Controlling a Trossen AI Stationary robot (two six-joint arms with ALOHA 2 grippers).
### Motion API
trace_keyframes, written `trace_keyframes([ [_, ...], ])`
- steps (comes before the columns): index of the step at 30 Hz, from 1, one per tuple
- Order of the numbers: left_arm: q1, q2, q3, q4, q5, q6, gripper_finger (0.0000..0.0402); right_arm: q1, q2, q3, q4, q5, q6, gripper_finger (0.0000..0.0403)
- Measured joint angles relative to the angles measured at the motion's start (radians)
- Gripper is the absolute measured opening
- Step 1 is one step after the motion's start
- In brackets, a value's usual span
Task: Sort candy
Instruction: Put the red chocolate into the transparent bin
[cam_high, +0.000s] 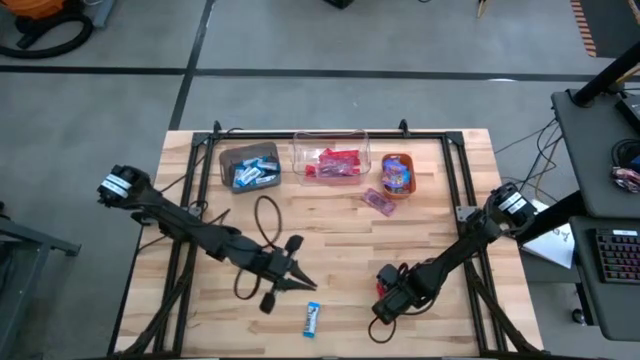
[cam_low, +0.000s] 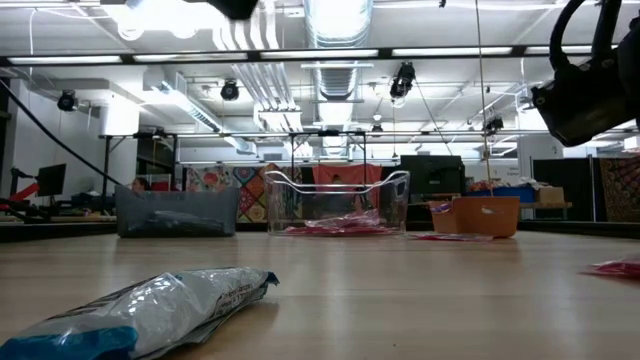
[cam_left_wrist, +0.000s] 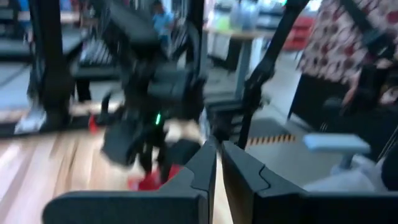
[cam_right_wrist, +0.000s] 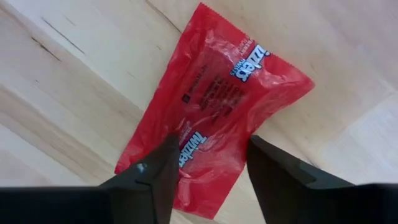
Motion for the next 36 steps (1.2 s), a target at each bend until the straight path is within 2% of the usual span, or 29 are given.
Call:
trace_keyframes([
  [15, 0.001, -0.015, 0.0, -0.003, -0.003, 0.045, 0.0011, 0.0, -0.012, -0.007, 0.01, 0.089, -0.07, 0.0019],
  [26, 0.001, -0.015, 0.0, -0.097, -0.01, 0.023, 0.0011, -0.002, -0.085, 0.058, 0.03, 0.242, -0.21, 0.0009],
  [31, 0.001, -0.019, 0.0, -0.224, -0.01, -0.029, 0.0011, -0.03, -0.126, 0.104, 0.032, 0.364, -0.34, 0.0009],
  [36, 0.002, -0.029, 0.0, -0.387, -0.011, -0.089, 0.0011, -0.13, -0.155, 0.144, 0.032, 0.452, -0.57, 0.0008],
])
